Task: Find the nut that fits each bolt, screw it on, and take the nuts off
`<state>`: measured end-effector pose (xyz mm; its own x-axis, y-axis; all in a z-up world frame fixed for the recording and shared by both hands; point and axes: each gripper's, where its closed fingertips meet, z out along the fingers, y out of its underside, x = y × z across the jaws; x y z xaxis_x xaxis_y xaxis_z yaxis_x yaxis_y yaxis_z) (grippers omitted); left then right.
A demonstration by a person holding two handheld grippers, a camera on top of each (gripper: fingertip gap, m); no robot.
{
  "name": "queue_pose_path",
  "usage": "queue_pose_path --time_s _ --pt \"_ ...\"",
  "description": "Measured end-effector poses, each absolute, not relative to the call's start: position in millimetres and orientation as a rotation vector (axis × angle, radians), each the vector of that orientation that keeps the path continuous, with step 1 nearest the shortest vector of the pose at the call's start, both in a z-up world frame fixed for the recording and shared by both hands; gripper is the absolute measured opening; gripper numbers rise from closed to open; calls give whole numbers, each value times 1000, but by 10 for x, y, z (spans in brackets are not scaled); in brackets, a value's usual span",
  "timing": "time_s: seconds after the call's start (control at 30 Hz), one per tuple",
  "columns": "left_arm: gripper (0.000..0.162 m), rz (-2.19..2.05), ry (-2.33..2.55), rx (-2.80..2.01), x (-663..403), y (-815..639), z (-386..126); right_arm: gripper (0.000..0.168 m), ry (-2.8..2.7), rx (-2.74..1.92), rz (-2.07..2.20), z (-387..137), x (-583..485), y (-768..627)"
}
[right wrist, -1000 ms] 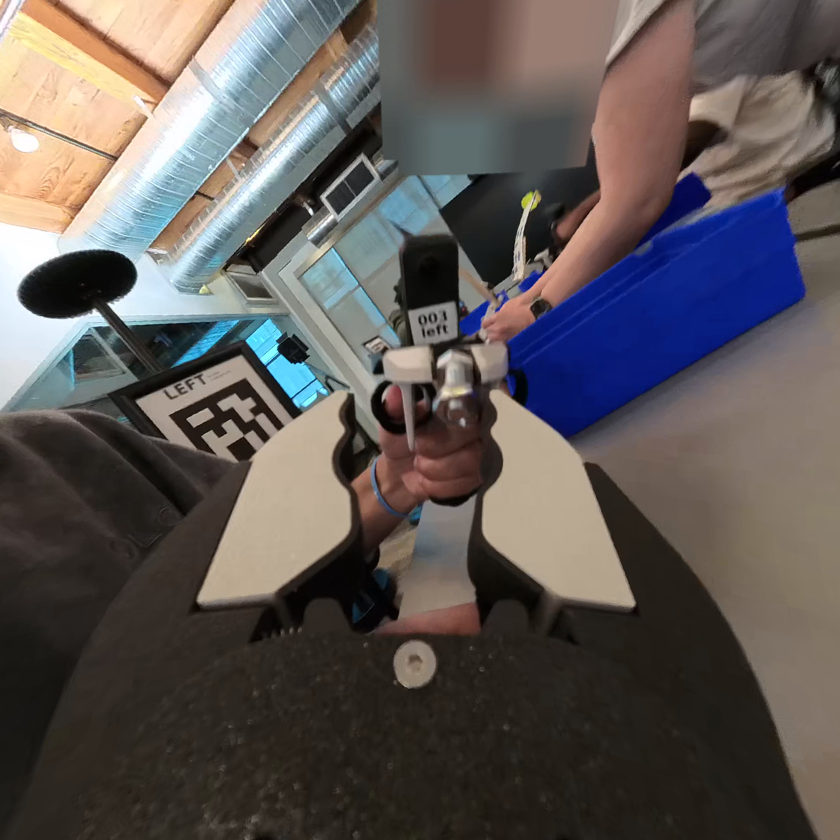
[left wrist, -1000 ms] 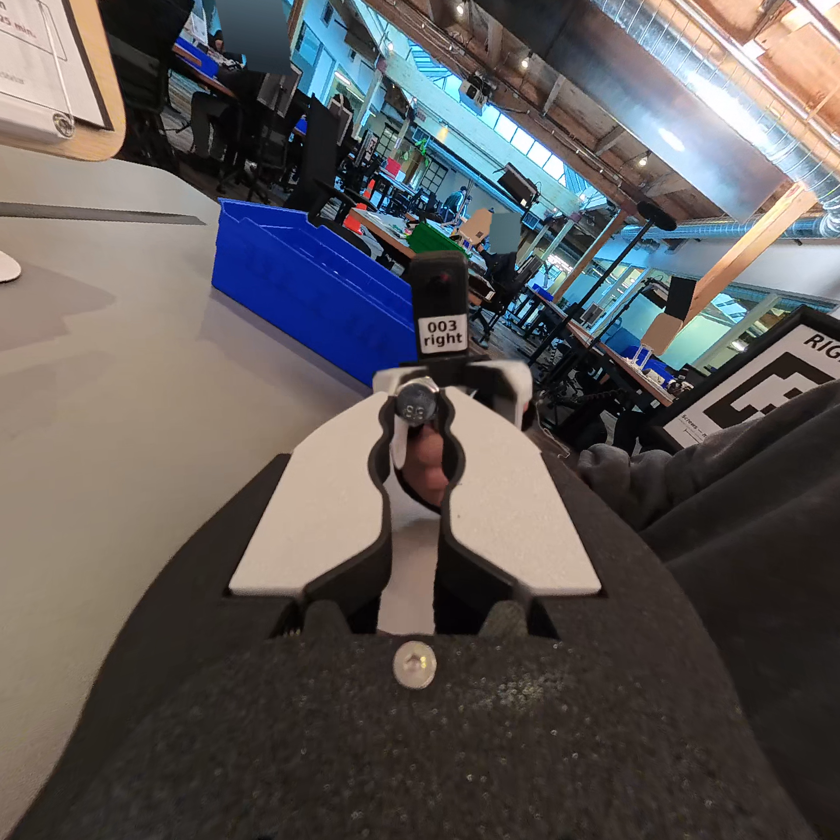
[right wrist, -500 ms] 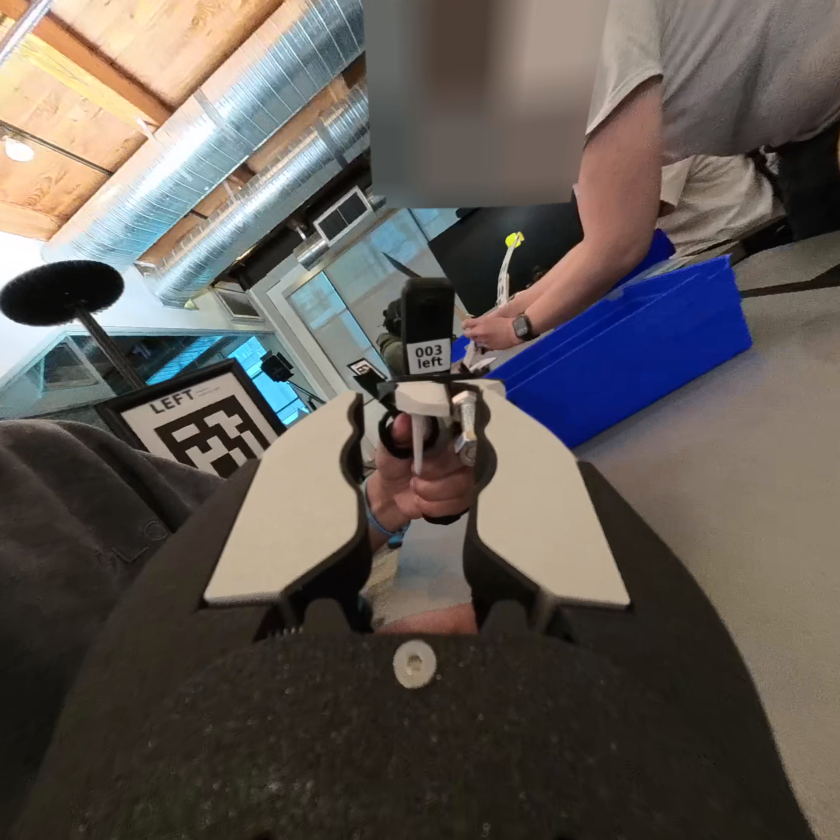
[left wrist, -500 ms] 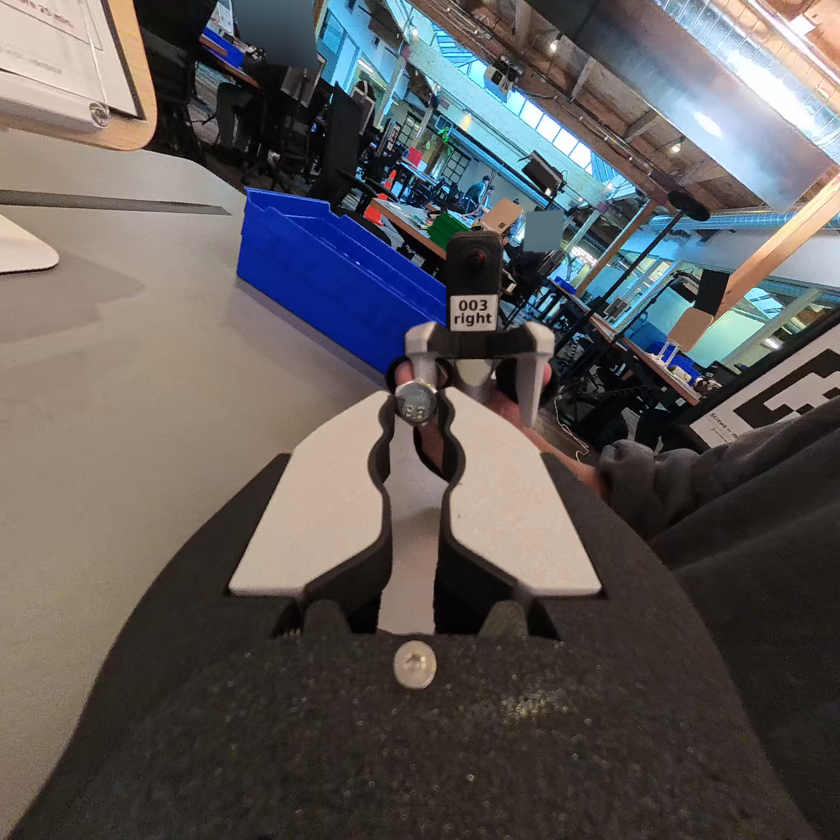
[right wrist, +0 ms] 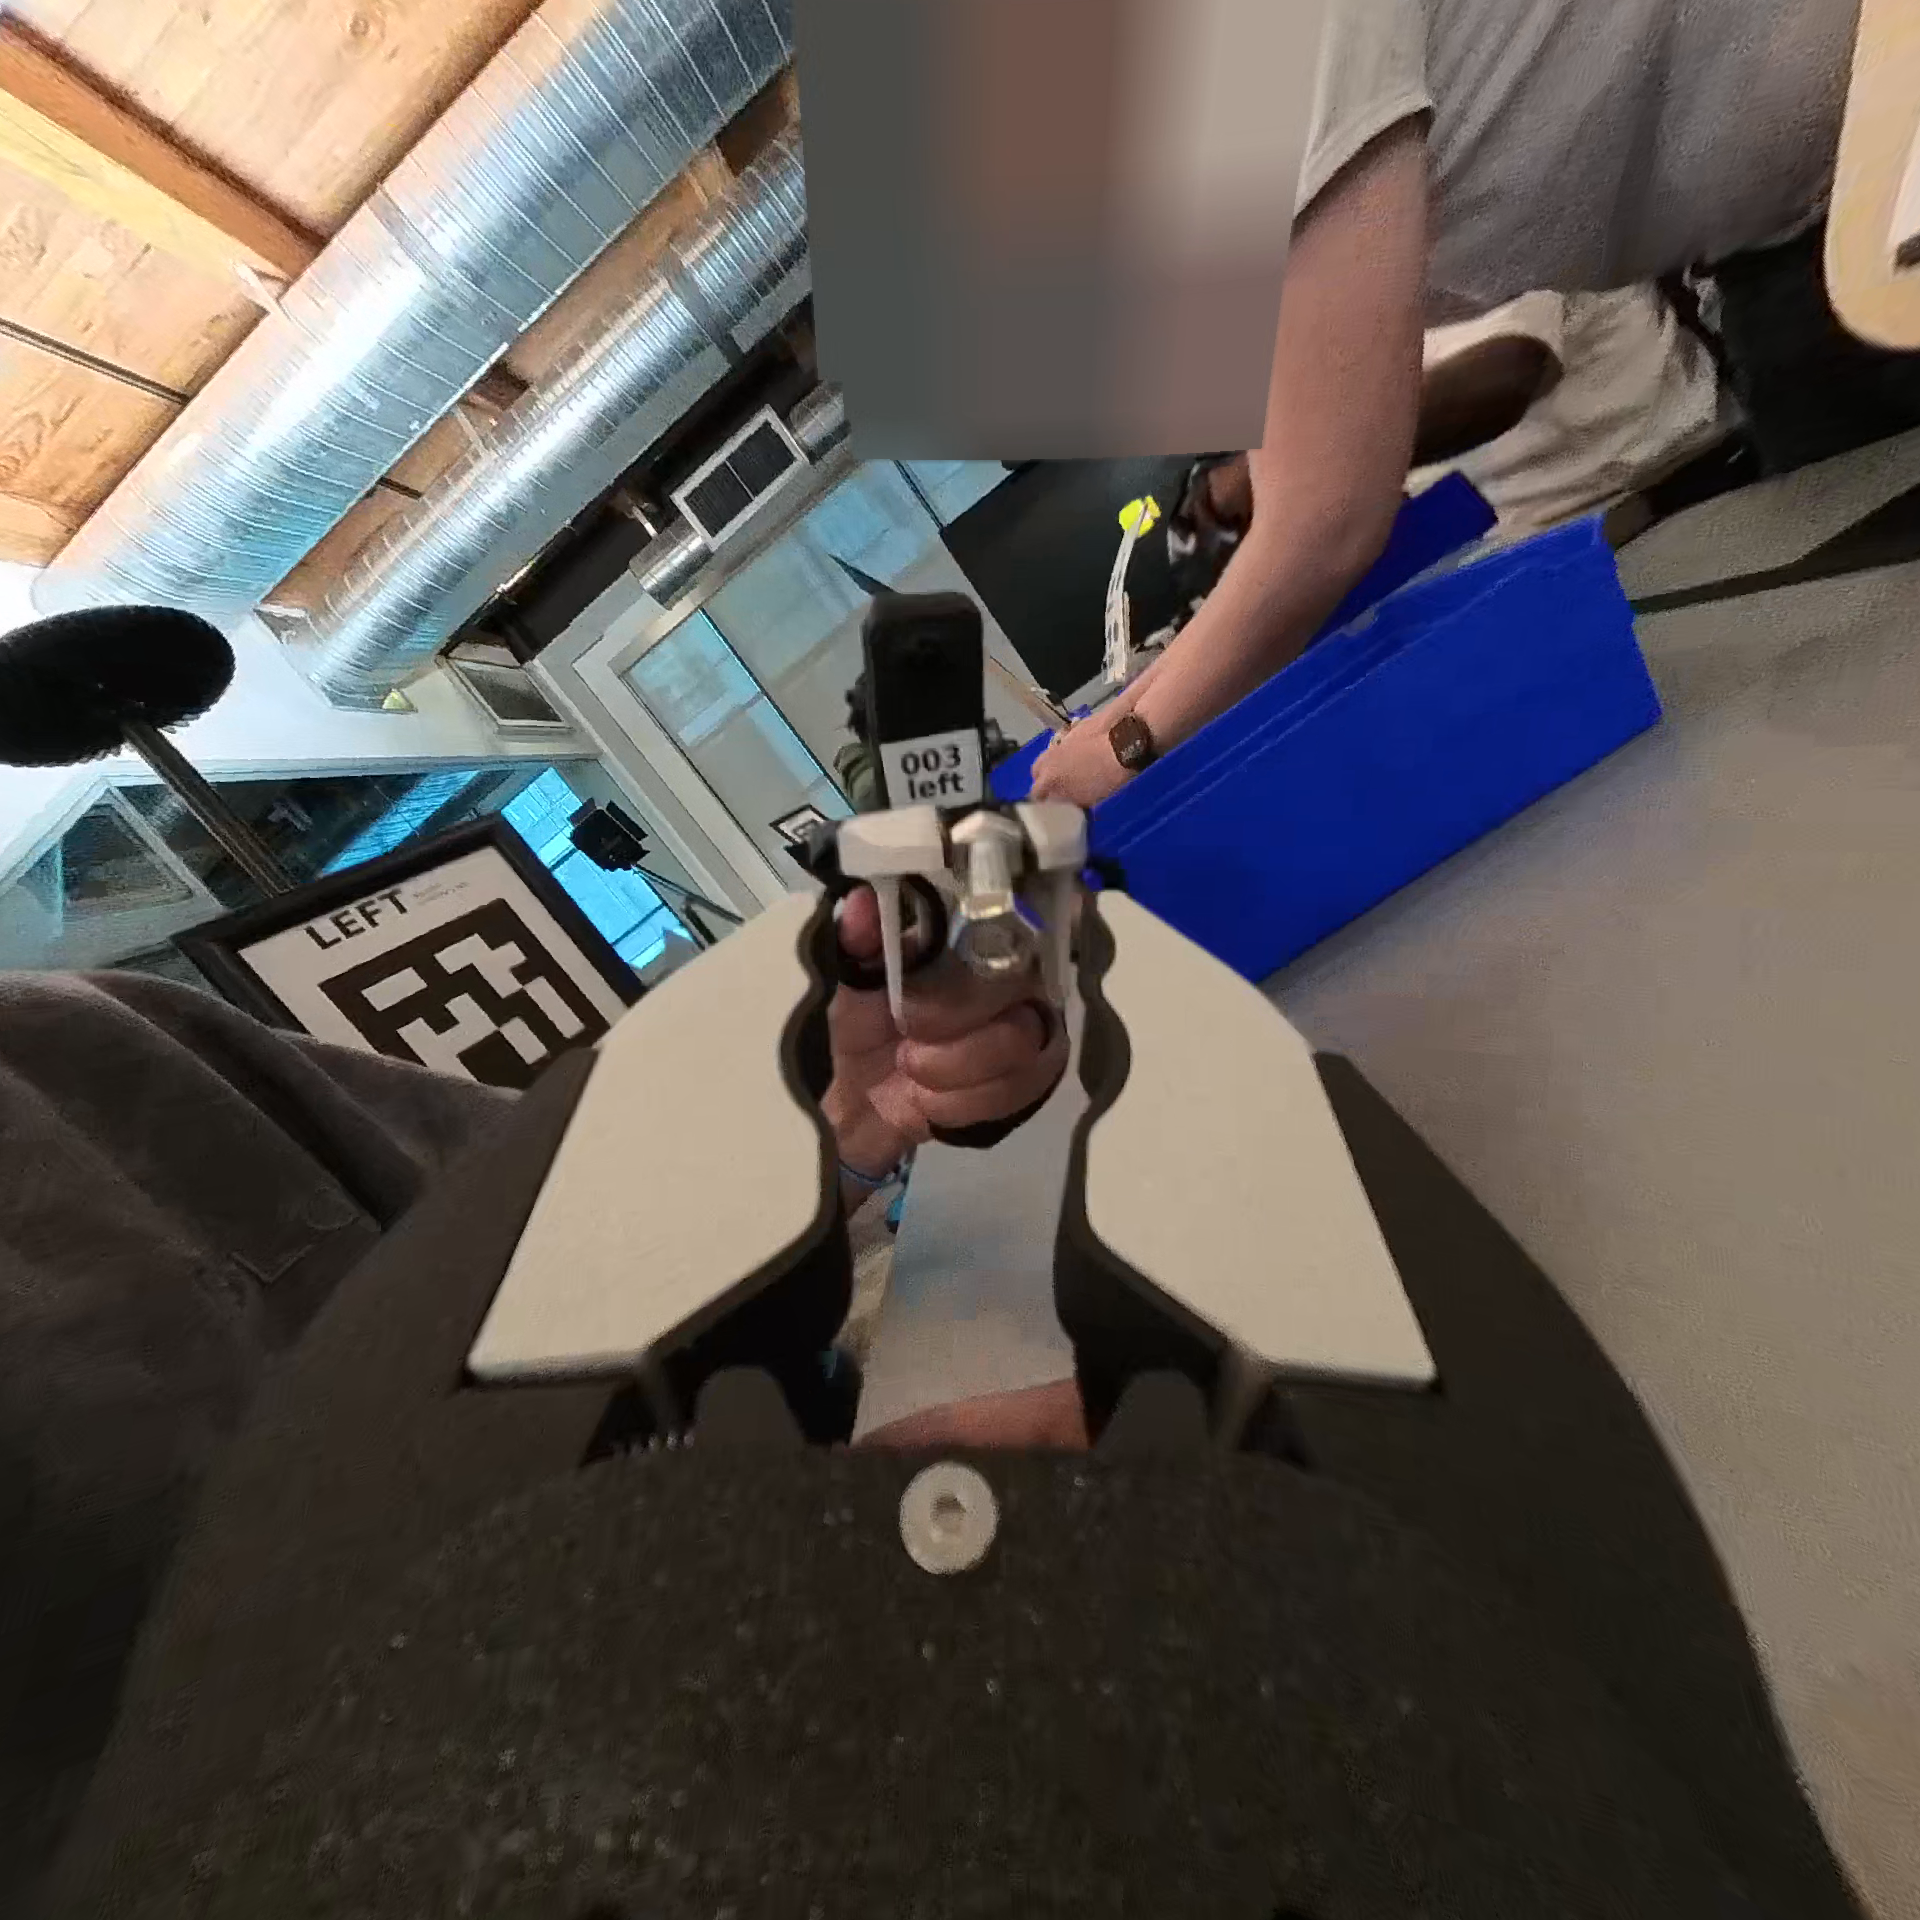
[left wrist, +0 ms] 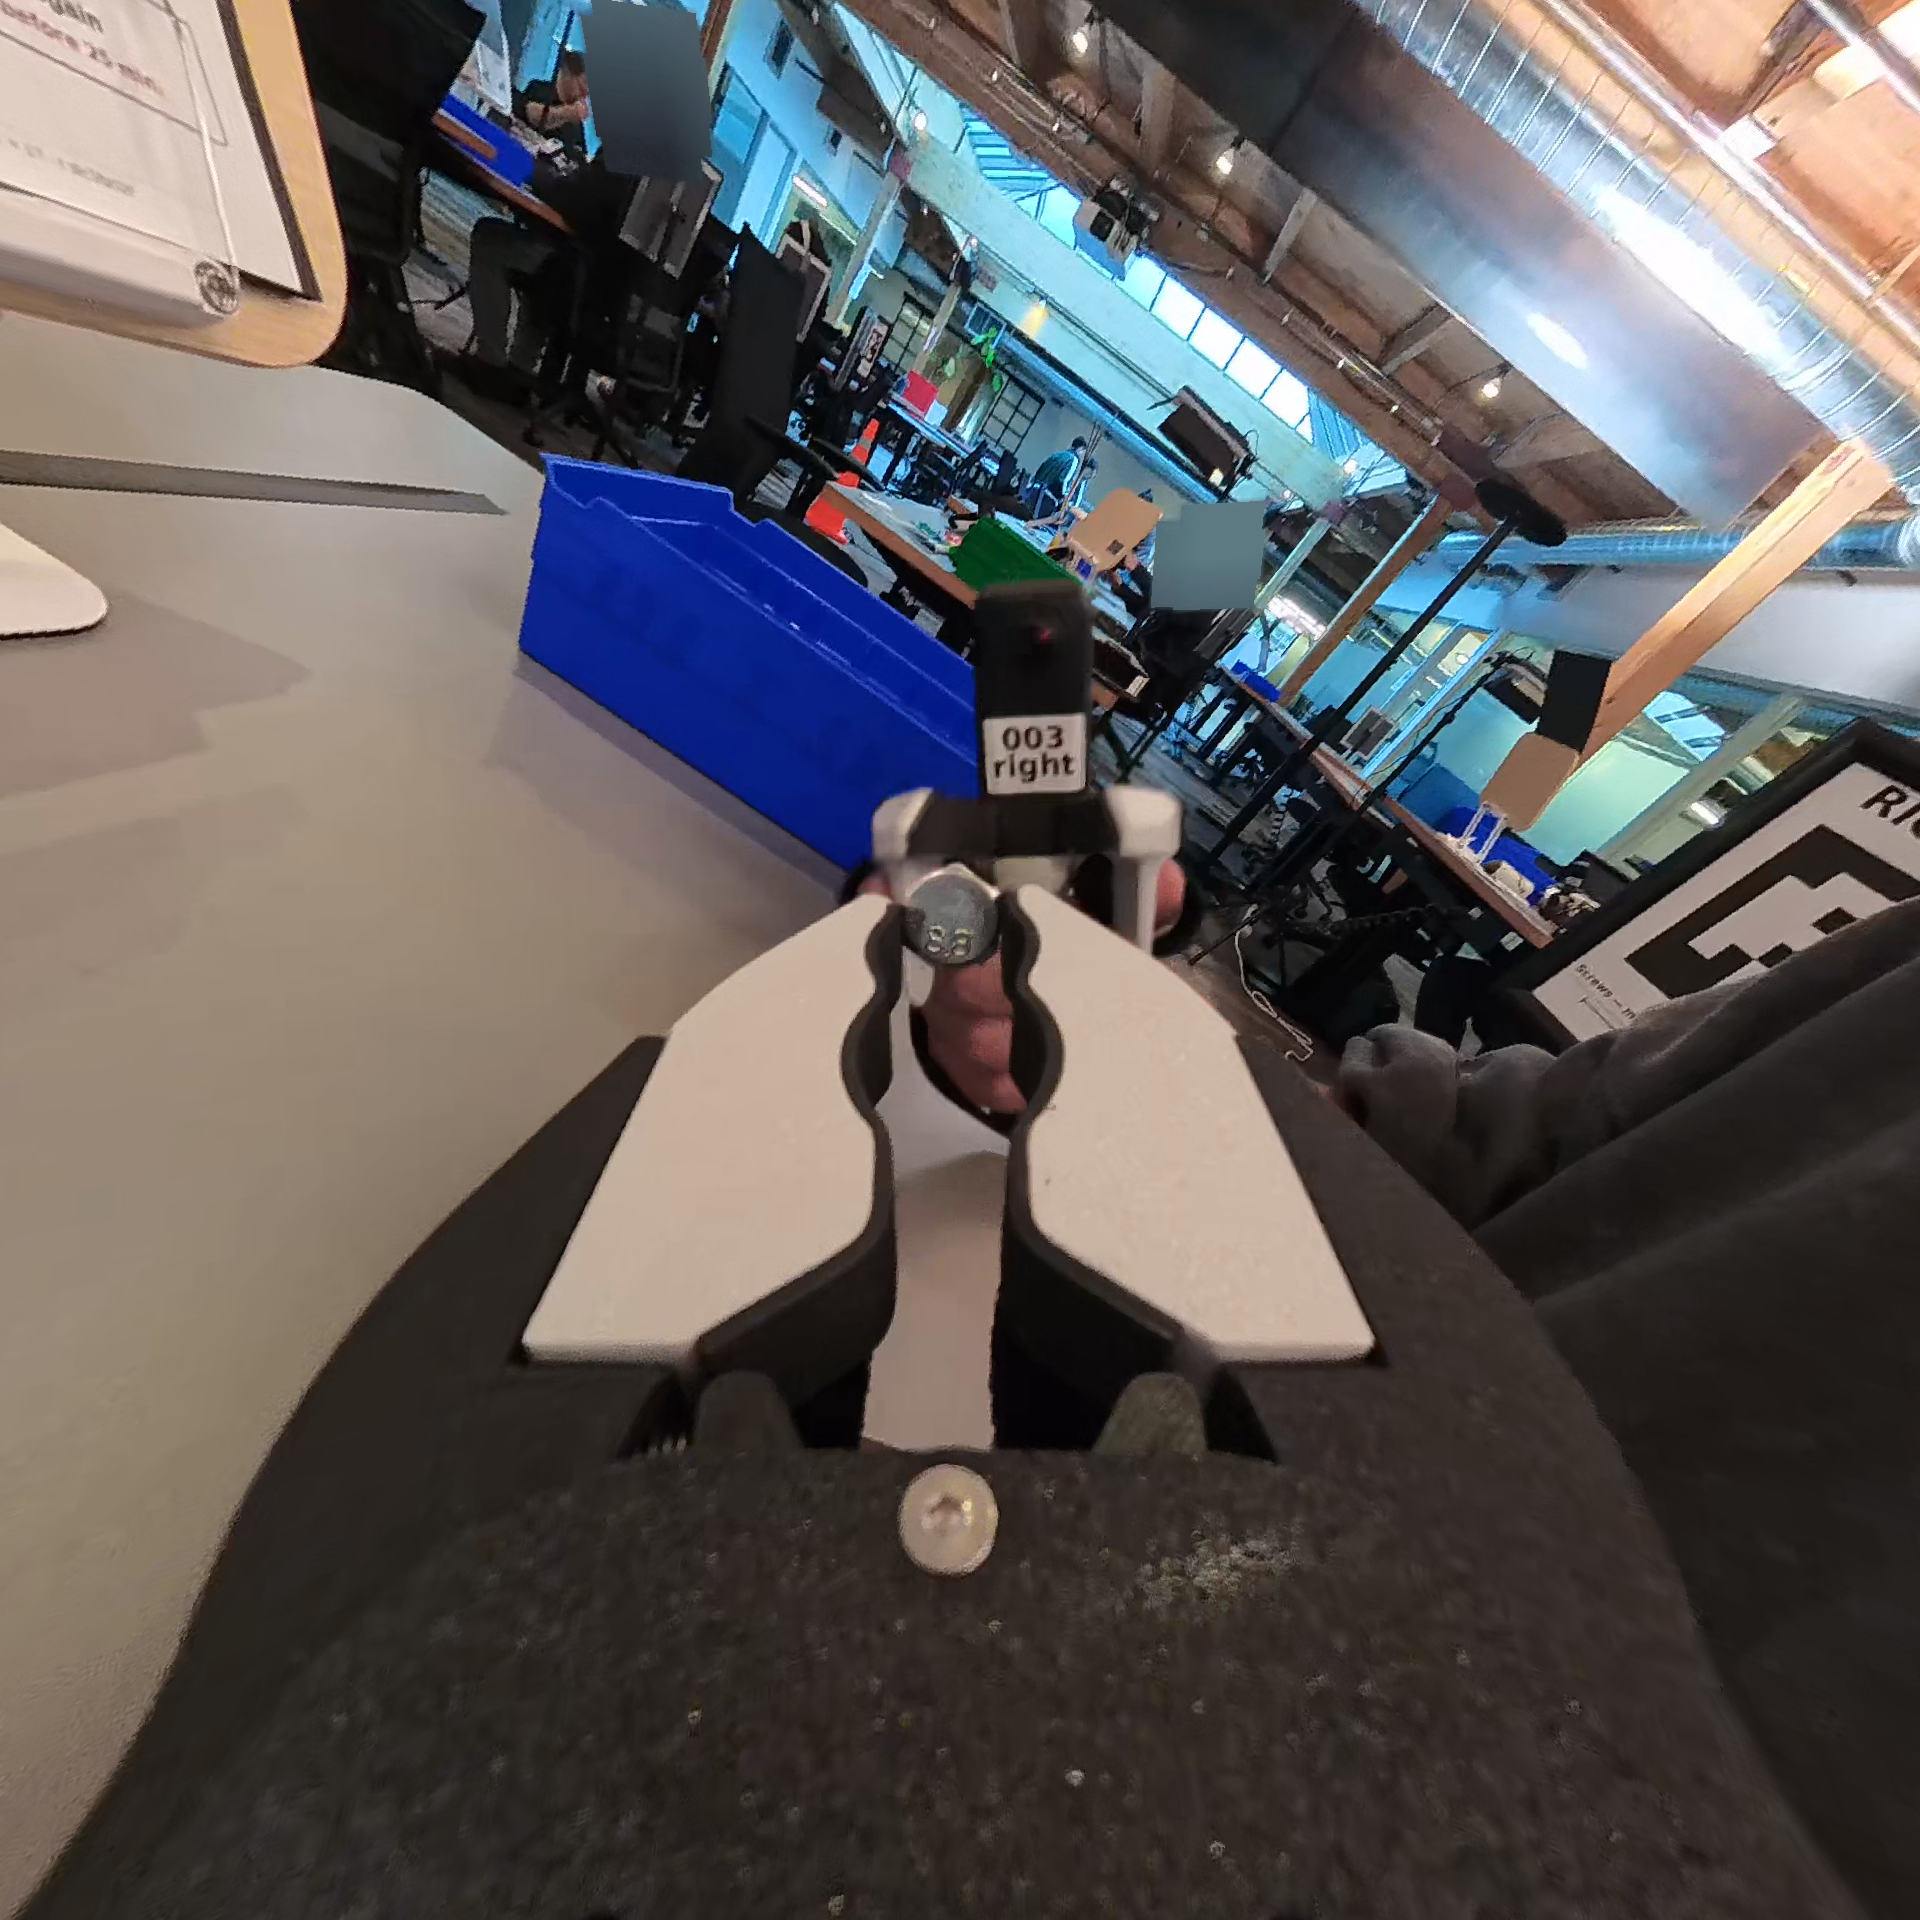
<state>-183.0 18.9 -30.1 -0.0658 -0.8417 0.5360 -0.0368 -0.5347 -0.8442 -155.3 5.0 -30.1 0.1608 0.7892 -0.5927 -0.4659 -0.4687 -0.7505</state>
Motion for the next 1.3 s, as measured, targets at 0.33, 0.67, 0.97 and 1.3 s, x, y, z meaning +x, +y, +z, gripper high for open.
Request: queue_pose_path --time_s 0.33,0.67,0.97,1.3 --pt "17 -1634 966 -1617 -1829 210 -371 46 -336 -1314 1553 -75 -1497 19" --pt "17 -1637 991 -1573 -1818 147 -289 40 -198 -1400 1871 -416 -1729 8" --pt "17 -1628 1009 -1579 -1809 132 -321 18 -244 -1439 1783 -455 -1755 29" --pt "17 -1863 973 -1754 -1728 52 -503 18 -818 -1466 765 -649 -1613 8"
